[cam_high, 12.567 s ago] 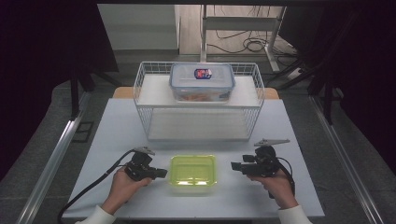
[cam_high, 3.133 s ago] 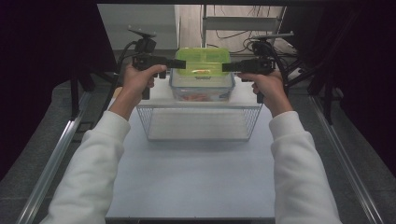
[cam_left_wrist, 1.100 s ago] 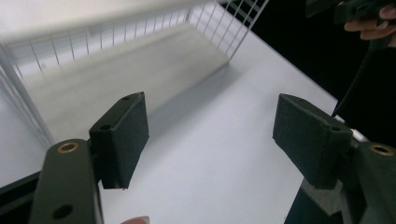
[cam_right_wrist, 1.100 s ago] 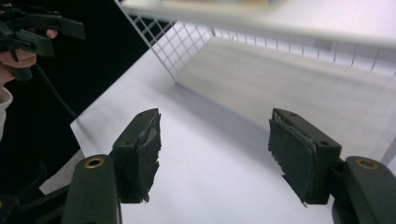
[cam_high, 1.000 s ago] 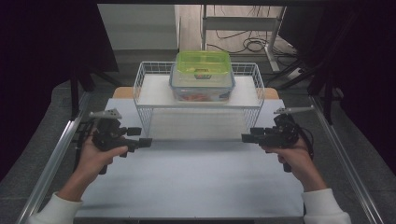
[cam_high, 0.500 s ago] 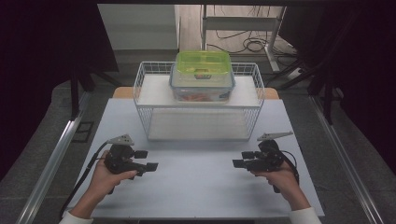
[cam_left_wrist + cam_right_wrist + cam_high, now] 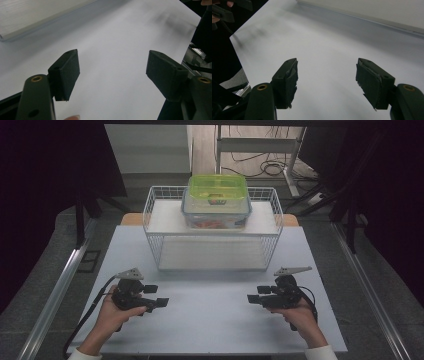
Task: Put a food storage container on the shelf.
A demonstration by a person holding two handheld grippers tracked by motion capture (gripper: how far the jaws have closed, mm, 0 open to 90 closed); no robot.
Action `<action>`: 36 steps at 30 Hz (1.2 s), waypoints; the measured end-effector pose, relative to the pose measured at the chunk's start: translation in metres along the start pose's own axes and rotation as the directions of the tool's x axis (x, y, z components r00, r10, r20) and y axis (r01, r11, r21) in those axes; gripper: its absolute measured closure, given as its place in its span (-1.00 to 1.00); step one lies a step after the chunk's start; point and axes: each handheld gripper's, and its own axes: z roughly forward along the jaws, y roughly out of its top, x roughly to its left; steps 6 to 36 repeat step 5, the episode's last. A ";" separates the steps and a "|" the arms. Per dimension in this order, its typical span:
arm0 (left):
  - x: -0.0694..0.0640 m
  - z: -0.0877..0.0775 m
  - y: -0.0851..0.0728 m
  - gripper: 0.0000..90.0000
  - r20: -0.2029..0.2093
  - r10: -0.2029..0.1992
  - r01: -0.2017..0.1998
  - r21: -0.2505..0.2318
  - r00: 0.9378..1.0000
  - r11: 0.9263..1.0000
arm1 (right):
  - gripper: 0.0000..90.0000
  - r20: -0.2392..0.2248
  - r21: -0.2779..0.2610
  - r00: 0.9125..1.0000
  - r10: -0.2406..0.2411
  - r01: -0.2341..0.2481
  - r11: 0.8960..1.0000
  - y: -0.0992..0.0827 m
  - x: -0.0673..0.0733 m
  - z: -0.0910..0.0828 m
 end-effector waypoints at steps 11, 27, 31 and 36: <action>0.002 0.000 0.000 -0.43 -0.010 -0.007 0.007 -0.010 1.000 1.000 | -0.28 0.012 -0.014 1.000 -0.002 0.002 1.000 -0.001 -0.002 -0.003; 0.002 0.000 0.000 -0.43 -0.010 -0.007 0.007 -0.010 1.000 1.000 | -0.28 0.012 -0.014 1.000 -0.002 0.002 1.000 -0.001 -0.002 -0.003; 0.002 0.000 0.000 -0.43 -0.010 -0.007 0.007 -0.010 1.000 1.000 | -0.28 0.012 -0.014 1.000 -0.002 0.002 1.000 -0.001 -0.002 -0.003; 0.002 0.000 0.000 -0.43 -0.010 -0.007 0.007 -0.010 1.000 1.000 | -0.28 0.012 -0.014 1.000 -0.002 0.002 1.000 -0.001 -0.002 -0.003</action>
